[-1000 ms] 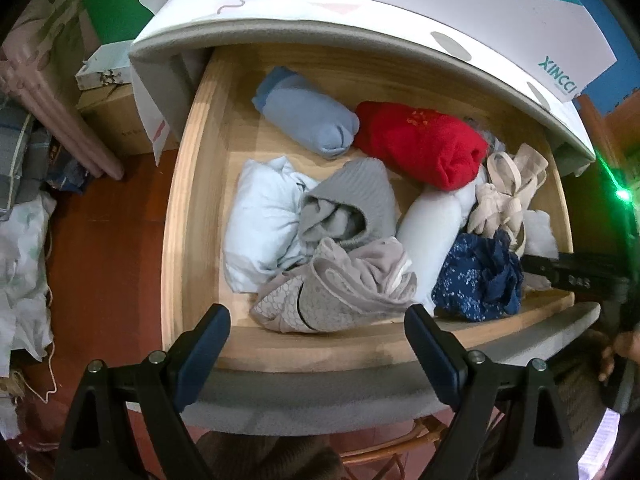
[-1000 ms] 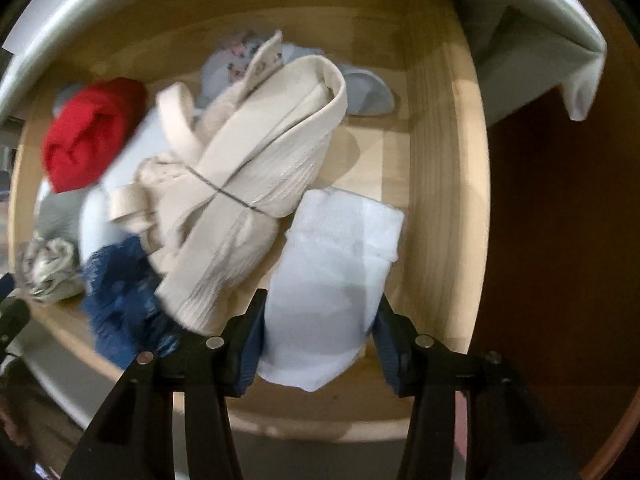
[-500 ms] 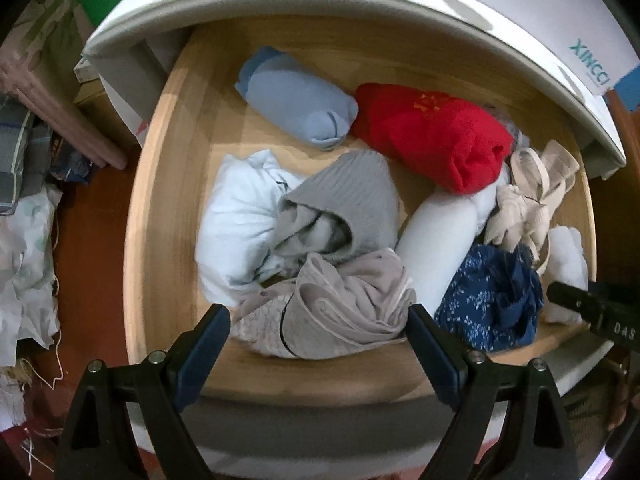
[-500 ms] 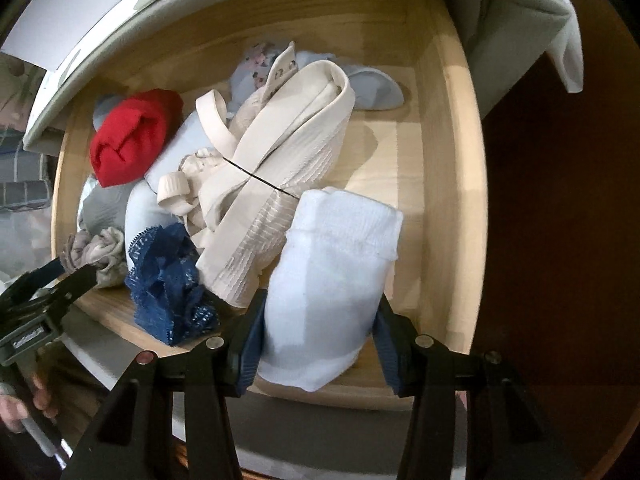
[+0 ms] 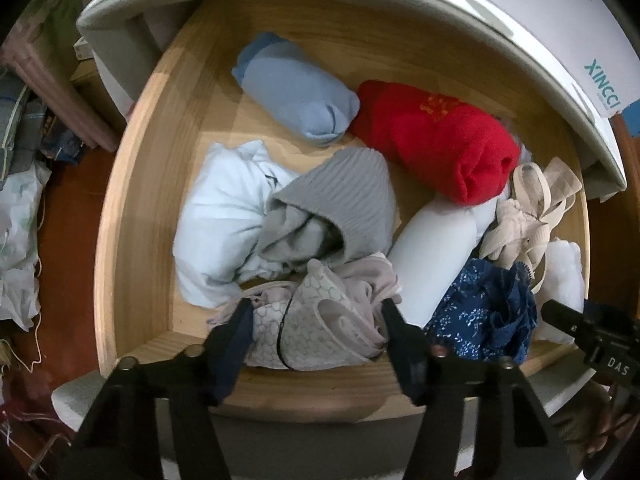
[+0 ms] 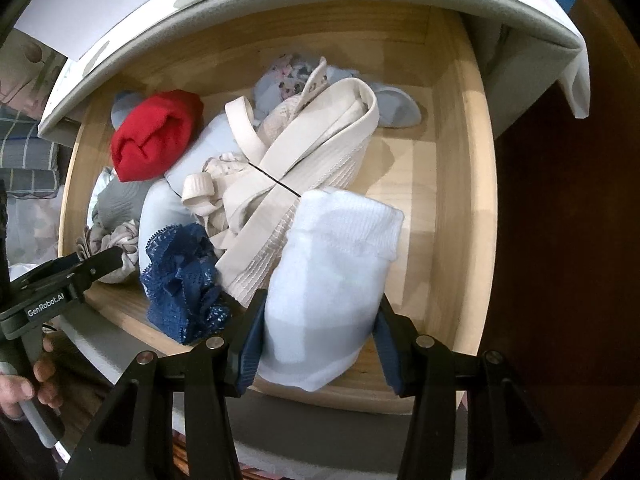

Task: Take underwear out of drawer
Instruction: 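Grasp the grey patterned underwear with the left tool while the right tool holds the white underwear, then lift the grey underwear into the white box and open the left tool while the right tool holds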

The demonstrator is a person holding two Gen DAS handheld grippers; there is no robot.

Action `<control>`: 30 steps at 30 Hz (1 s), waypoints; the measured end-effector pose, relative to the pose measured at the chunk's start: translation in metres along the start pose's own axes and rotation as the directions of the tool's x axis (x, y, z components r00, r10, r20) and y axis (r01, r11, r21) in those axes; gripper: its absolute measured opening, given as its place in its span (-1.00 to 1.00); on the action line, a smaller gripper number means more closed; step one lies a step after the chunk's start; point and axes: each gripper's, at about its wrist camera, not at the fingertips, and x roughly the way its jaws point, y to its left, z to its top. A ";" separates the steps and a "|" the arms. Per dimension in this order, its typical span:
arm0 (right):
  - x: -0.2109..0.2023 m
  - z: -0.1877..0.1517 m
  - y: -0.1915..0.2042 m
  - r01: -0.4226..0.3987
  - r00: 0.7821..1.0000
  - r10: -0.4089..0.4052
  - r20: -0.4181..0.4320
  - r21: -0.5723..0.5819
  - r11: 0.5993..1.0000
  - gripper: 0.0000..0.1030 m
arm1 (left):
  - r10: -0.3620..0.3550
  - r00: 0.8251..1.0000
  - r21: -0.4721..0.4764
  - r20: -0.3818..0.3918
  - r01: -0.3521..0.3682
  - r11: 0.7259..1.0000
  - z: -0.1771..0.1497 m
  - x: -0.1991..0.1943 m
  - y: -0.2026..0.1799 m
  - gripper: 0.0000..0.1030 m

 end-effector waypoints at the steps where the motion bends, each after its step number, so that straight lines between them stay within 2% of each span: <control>1: -0.001 -0.001 -0.001 0.003 1.000 -0.003 0.000 0.000 1.000 -0.10 | -0.003 1.000 -0.003 0.000 0.003 1.000 0.000 -0.001 0.001 0.13; 7: 0.002 0.000 0.005 0.015 1.000 -0.015 0.007 0.000 1.000 -0.10 | -0.034 0.999 -0.023 0.008 0.034 0.999 -0.007 -0.012 0.003 0.03; 15: 0.003 0.000 0.005 0.018 1.000 -0.018 0.012 0.003 1.000 -0.10 | -0.068 0.997 -0.016 0.041 0.068 0.998 -0.009 -0.041 0.010 0.03; 23: 0.004 0.000 0.005 0.035 0.999 -0.035 0.015 -0.005 0.999 -0.10 | -0.062 0.991 0.025 0.115 0.059 0.998 -0.017 -0.086 0.008 0.03; 30: 0.002 0.000 0.004 0.051 0.999 -0.051 0.018 -0.008 0.999 -0.10 | -0.083 0.978 0.052 0.189 0.075 0.996 -0.015 -0.126 0.004 0.03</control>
